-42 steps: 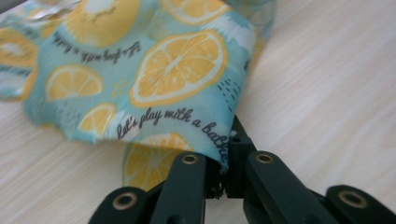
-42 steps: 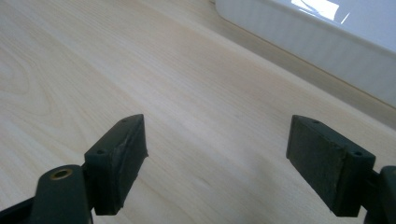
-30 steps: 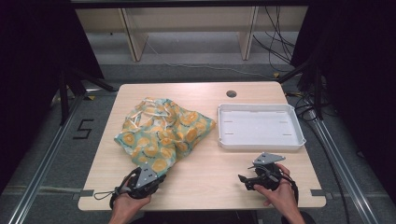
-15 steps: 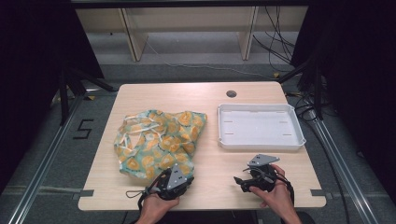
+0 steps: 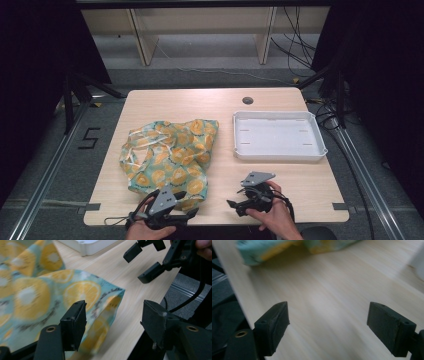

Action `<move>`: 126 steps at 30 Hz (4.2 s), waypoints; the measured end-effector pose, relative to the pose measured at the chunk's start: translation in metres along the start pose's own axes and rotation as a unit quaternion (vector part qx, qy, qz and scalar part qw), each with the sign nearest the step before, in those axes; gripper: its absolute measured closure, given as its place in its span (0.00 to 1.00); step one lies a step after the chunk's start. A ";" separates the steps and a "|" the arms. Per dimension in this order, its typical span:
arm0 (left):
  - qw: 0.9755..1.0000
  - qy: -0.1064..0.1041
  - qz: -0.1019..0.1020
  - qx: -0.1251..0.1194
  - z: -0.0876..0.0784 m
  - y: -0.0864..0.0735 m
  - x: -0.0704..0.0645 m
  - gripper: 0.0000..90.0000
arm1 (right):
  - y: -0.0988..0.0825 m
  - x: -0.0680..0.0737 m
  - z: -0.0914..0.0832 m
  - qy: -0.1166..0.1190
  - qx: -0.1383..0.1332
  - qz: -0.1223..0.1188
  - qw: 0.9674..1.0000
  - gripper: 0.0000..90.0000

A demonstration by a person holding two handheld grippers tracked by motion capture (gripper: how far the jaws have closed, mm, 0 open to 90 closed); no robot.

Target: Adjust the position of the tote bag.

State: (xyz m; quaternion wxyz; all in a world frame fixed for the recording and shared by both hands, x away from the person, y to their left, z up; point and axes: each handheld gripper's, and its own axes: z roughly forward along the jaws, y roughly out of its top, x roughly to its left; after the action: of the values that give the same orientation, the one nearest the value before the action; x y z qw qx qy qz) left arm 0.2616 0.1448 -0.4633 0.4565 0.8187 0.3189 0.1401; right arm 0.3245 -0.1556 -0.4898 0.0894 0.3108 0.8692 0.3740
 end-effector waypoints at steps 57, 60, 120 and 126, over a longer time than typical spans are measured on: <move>0.986 0.107 -0.048 0.118 0.031 -0.014 0.201 0.90 | 0.025 -0.064 -0.001 -0.101 0.041 -0.079 0.991 0.50; 0.988 0.101 -0.042 0.114 0.022 -0.018 0.192 0.97 | 0.024 -0.062 -0.017 -0.094 0.036 -0.058 0.993 0.38; 0.992 0.089 -0.081 0.046 -0.031 -0.039 0.119 0.46 | 0.153 -0.046 0.061 -0.022 0.016 -0.076 0.997 0.32; 0.991 0.090 -0.087 0.050 -0.029 -0.040 0.118 0.45 | 0.155 -0.049 0.066 -0.012 0.013 -0.082 0.997 0.48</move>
State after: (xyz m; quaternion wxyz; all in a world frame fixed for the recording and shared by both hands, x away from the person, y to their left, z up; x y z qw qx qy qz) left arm 0.3198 0.2557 -0.4877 0.3946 0.7942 0.4348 0.1565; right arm 0.4624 -0.0645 -0.4307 0.1263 0.2446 0.8953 0.3503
